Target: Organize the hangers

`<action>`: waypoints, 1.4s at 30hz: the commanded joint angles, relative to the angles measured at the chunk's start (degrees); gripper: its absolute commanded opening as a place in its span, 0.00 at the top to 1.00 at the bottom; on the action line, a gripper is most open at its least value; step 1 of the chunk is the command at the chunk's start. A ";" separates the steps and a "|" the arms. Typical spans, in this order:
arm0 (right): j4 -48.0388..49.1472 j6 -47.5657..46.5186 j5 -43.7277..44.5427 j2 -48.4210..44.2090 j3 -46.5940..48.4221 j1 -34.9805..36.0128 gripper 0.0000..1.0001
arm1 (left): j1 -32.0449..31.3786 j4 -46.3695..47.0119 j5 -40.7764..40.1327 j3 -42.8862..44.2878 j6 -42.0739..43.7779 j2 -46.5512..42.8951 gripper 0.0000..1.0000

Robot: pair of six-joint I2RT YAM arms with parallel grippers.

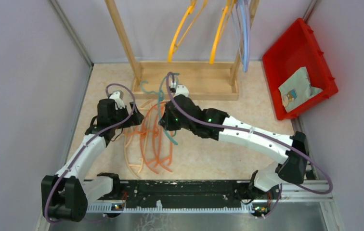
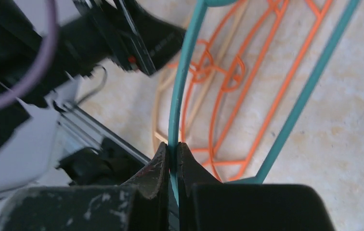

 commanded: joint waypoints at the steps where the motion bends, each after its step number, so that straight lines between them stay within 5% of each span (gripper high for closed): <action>1: 6.69 2.61 -1.04 -3.21 2.25 -3.04 1.00 | 0.46 -0.57 -1.85 0.49 -2.12 -2.67 0.00; 9: 11.86 0.36 -7.67 7.50 19.75 -3.55 1.00 | 0.43 -1.03 -3.75 -0.64 -3.36 -4.44 0.00; 21: 12.82 -5.32 -5.73 21.61 46.64 -0.99 1.00 | 0.58 -1.03 -4.21 -1.41 -3.62 -6.23 0.00; 30: 18.17 -8.95 0.95 24.83 56.78 -1.51 1.00 | 0.63 -0.95 -3.99 -1.79 -3.54 -6.47 0.00; 42: 24.03 -9.02 7.13 26.73 58.32 -7.22 1.00 | 0.63 -1.55 -4.12 -2.10 -2.91 -6.58 0.00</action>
